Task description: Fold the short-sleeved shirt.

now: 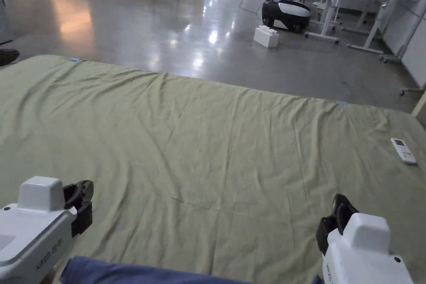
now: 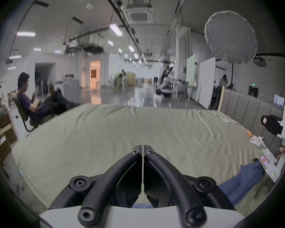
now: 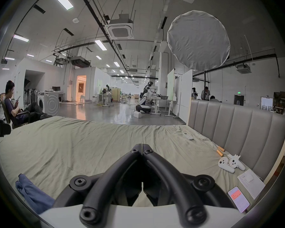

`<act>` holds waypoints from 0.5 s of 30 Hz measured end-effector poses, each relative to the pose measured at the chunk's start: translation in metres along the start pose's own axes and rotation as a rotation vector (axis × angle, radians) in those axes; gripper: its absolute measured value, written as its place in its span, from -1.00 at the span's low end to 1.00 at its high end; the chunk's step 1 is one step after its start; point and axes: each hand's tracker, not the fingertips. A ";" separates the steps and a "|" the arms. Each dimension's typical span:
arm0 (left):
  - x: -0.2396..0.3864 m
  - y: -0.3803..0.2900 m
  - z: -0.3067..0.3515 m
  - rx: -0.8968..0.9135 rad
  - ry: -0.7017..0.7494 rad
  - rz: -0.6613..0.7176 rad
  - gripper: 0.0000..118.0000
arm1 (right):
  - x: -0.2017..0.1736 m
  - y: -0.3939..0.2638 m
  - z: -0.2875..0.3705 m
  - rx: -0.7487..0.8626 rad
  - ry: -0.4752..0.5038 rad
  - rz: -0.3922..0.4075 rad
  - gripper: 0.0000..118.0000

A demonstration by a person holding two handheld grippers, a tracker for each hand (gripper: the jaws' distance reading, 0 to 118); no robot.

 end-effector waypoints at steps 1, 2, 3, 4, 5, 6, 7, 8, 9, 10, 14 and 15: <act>-0.012 -0.004 -0.002 -0.039 -0.018 0.019 -0.98 | 0.000 -0.001 -0.001 -0.005 0.003 0.005 -0.99; -0.026 -0.008 -0.007 -0.102 -0.054 0.047 -0.98 | -0.001 -0.002 -0.001 -0.012 0.004 0.011 -0.99; -0.037 -0.013 -0.011 -0.149 -0.077 0.070 -0.98 | -0.002 -0.003 -0.001 -0.016 0.006 0.014 -0.99; -0.050 -0.020 -0.016 -0.207 -0.104 0.099 -0.98 | -0.002 -0.004 -0.002 -0.025 0.008 0.019 -0.99; -0.061 -0.026 -0.022 -0.280 -0.138 0.114 -0.98 | -0.003 -0.005 -0.003 -0.033 0.011 0.023 -0.99; -0.069 -0.032 -0.027 -0.320 -0.161 0.123 -0.97 | -0.004 -0.007 -0.003 -0.036 0.013 0.026 -0.99; -0.077 -0.040 -0.031 -0.354 -0.183 0.141 -0.92 | -0.004 -0.009 -0.003 -0.044 0.016 0.030 -0.99; -0.085 -0.047 -0.036 -0.398 -0.208 0.159 -0.73 | -0.005 -0.010 -0.004 -0.051 0.018 0.034 -0.99; -0.092 -0.052 -0.040 -0.429 -0.225 0.178 -0.45 | -0.006 -0.011 -0.004 -0.059 0.018 0.039 -0.99; -0.101 -0.059 -0.046 -0.453 -0.251 0.221 -0.23 | -0.007 -0.013 -0.004 -0.068 0.021 0.040 -0.99; -0.123 -0.081 -0.063 -0.551 -0.368 0.379 0.38 | -0.010 -0.018 -0.003 -0.103 0.032 0.048 -0.99; -0.126 -0.085 -0.066 -0.560 -0.382 0.414 0.46 | -0.010 -0.020 -0.003 -0.112 0.033 0.046 -0.99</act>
